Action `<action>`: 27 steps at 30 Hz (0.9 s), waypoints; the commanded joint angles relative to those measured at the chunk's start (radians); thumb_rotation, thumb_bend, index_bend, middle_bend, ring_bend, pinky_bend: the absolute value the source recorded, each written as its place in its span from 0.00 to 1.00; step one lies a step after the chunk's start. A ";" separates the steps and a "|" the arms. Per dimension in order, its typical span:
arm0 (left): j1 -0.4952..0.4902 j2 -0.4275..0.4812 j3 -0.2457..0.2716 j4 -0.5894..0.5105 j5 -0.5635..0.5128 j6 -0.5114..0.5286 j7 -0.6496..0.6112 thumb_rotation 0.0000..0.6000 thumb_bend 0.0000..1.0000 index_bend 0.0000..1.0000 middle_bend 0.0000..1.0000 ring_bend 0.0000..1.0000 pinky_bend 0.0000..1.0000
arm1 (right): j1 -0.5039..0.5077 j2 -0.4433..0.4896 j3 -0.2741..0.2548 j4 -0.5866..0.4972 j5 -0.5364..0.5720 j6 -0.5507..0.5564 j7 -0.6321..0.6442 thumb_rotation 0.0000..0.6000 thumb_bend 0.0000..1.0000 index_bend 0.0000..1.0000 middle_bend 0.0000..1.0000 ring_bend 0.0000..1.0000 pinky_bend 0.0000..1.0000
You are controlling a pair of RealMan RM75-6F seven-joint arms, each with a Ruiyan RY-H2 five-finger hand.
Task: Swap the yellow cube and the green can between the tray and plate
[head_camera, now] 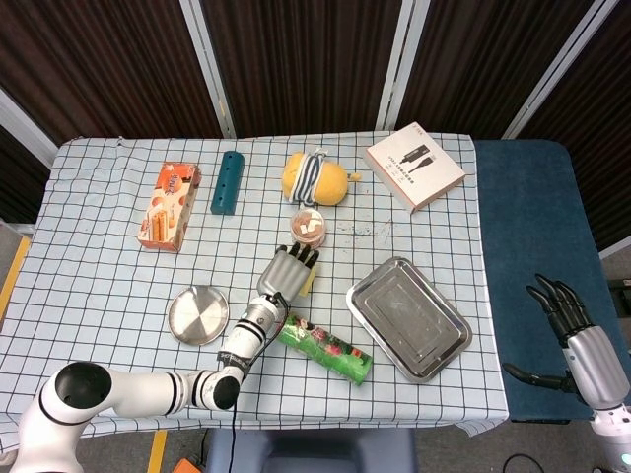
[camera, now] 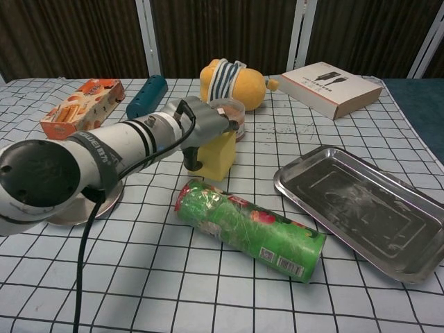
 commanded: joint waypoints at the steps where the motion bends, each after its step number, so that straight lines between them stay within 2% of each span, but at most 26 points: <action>1: -0.001 -0.004 0.005 0.008 -0.001 -0.001 -0.005 1.00 0.37 0.00 0.17 0.22 0.44 | 0.000 0.000 0.000 0.000 0.000 0.000 0.001 1.00 0.10 0.00 0.00 0.00 0.01; 4: -0.001 -0.008 0.011 0.017 0.004 -0.002 -0.014 1.00 0.40 0.03 0.23 0.30 0.51 | 0.001 0.000 -0.001 0.000 0.001 -0.001 0.000 1.00 0.10 0.00 0.00 0.00 0.01; 9: 0.003 -0.013 0.018 0.031 0.032 0.004 -0.043 1.00 0.44 0.15 0.35 0.41 0.62 | 0.004 0.000 -0.002 -0.001 0.001 -0.006 -0.002 1.00 0.10 0.00 0.00 0.00 0.01; 17: 0.026 0.011 0.021 -0.001 0.084 0.039 -0.090 1.00 0.46 0.34 0.47 0.51 0.68 | 0.005 0.001 -0.003 -0.002 0.003 -0.007 -0.003 1.00 0.10 0.00 0.00 0.00 0.01; 21: 0.054 0.071 0.022 -0.069 0.109 0.075 -0.112 1.00 0.46 0.39 0.51 0.54 0.68 | 0.006 0.000 -0.004 -0.002 0.001 -0.009 -0.005 1.00 0.10 0.00 0.00 0.00 0.01; 27: 0.125 0.200 0.047 -0.206 0.134 0.158 -0.131 1.00 0.46 0.40 0.52 0.55 0.68 | 0.009 0.000 -0.007 -0.004 0.000 -0.015 -0.010 1.00 0.10 0.00 0.00 0.00 0.01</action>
